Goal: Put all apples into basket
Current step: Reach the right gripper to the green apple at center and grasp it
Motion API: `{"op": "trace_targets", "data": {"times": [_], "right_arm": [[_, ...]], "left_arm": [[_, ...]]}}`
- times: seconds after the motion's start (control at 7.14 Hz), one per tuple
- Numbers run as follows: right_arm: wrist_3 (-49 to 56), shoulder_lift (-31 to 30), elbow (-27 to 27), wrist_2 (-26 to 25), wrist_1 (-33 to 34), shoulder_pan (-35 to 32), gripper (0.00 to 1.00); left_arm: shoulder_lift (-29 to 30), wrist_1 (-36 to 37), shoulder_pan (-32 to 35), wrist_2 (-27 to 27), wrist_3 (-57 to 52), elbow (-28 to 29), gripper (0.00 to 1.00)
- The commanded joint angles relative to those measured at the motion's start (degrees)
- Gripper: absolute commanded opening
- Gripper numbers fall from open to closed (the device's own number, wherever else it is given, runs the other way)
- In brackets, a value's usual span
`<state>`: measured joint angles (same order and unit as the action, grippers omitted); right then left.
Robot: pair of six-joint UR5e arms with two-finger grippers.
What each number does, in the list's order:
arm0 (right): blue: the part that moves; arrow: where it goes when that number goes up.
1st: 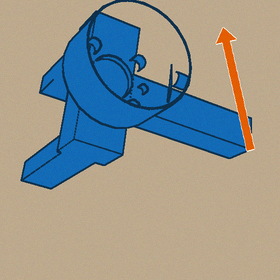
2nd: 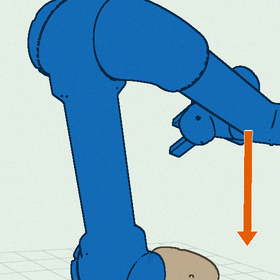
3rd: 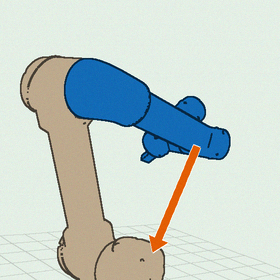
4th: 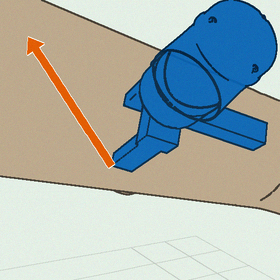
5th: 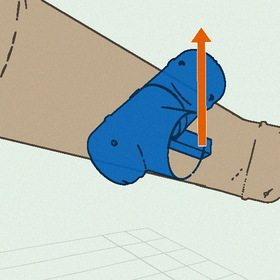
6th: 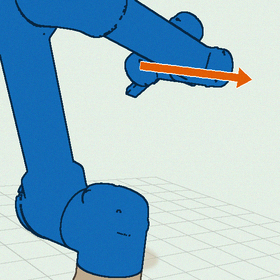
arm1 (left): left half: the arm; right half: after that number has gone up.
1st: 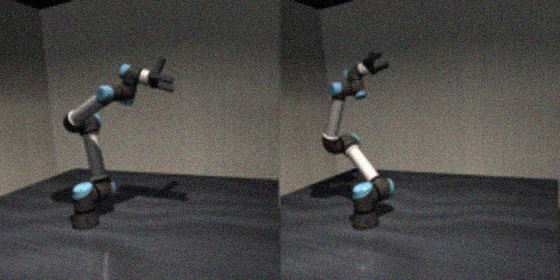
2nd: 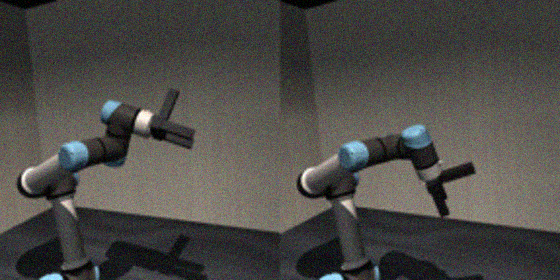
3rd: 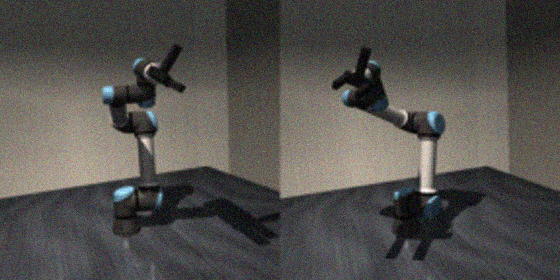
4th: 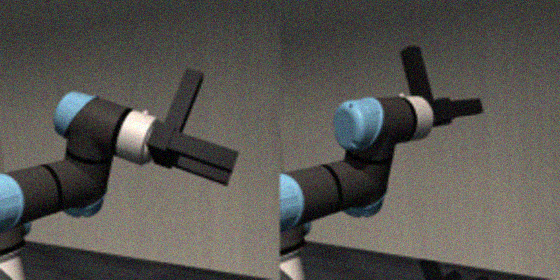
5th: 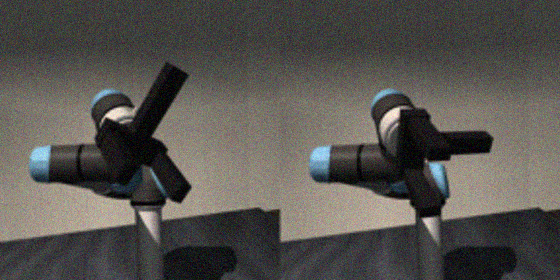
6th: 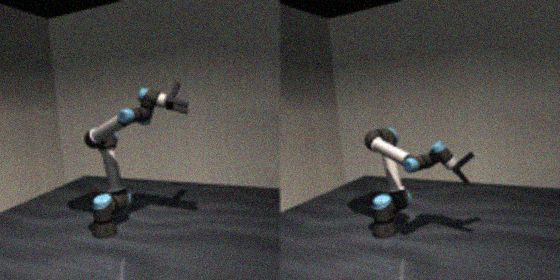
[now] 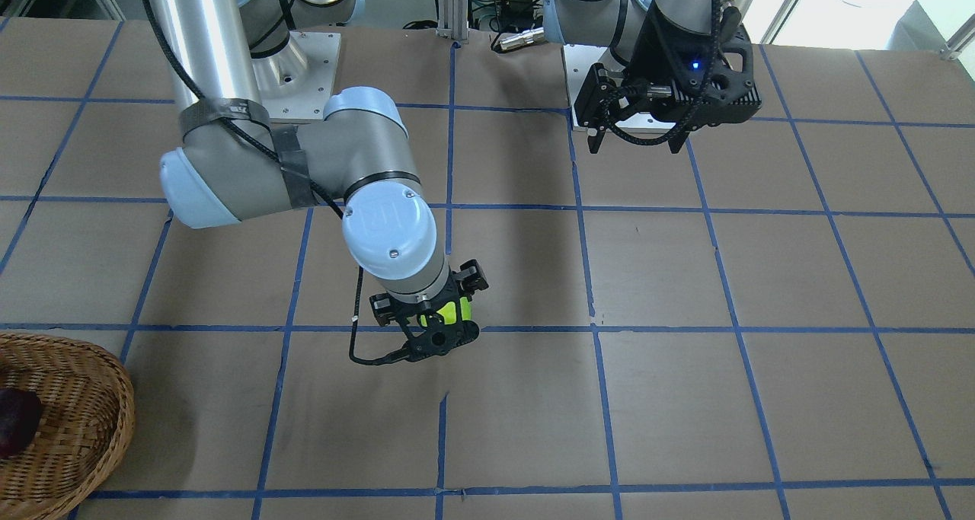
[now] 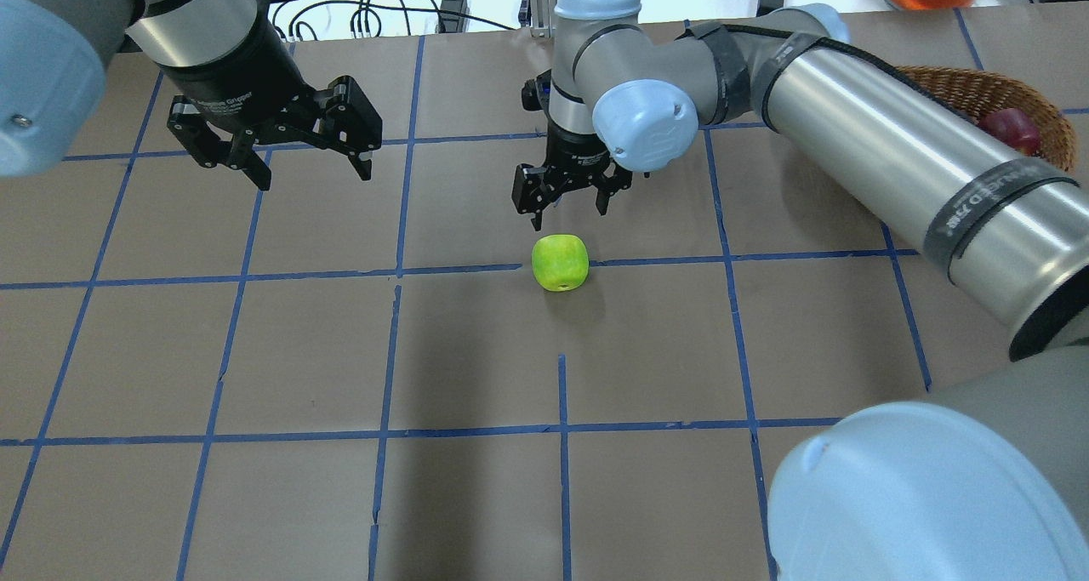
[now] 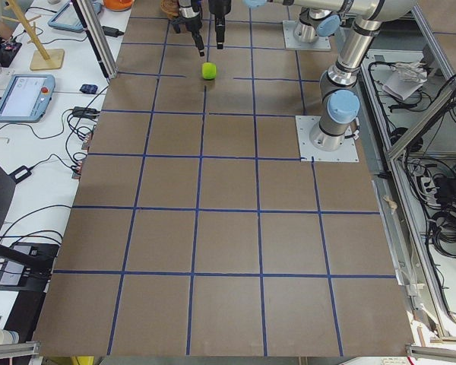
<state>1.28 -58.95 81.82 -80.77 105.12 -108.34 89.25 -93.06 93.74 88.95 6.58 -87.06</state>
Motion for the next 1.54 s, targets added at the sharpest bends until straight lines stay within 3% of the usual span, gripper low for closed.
{"op": "trace_targets", "data": {"times": [0.0,0.84,0.98,1.12,1.26,1.4], "right_arm": [[-1.3,1.4,3.0,0.3,4.4,-1.3,1.0],[-1.2,5.1,9.1,-0.9,16.7,-1.4,1.0],[-1.1,4.6,9.0,-1.1,17.7,-1.4,0.59],[-1.0,3.8,8.0,-2.2,17.6,-1.1,0.07],[-1.1,0.8,7.9,-2.6,16.8,0.0,0.0],[-1.2,-2.6,7.8,-2.5,13.7,2.8,0.0]], "left_arm": [[0.0,0.1,0.0,0.0,-0.1,0.0,1.0],[0.0,0.1,-0.1,0.0,-0.4,0.1,1.0],[-0.1,0.1,-0.2,0.0,-0.4,0.2,1.0],[-0.1,0.1,-0.3,-0.1,-0.4,0.2,1.0],[-0.1,0.1,-0.4,-0.1,-0.4,0.2,1.0],[-0.1,0.1,-0.5,-0.1,-0.4,0.2,1.0]]}}
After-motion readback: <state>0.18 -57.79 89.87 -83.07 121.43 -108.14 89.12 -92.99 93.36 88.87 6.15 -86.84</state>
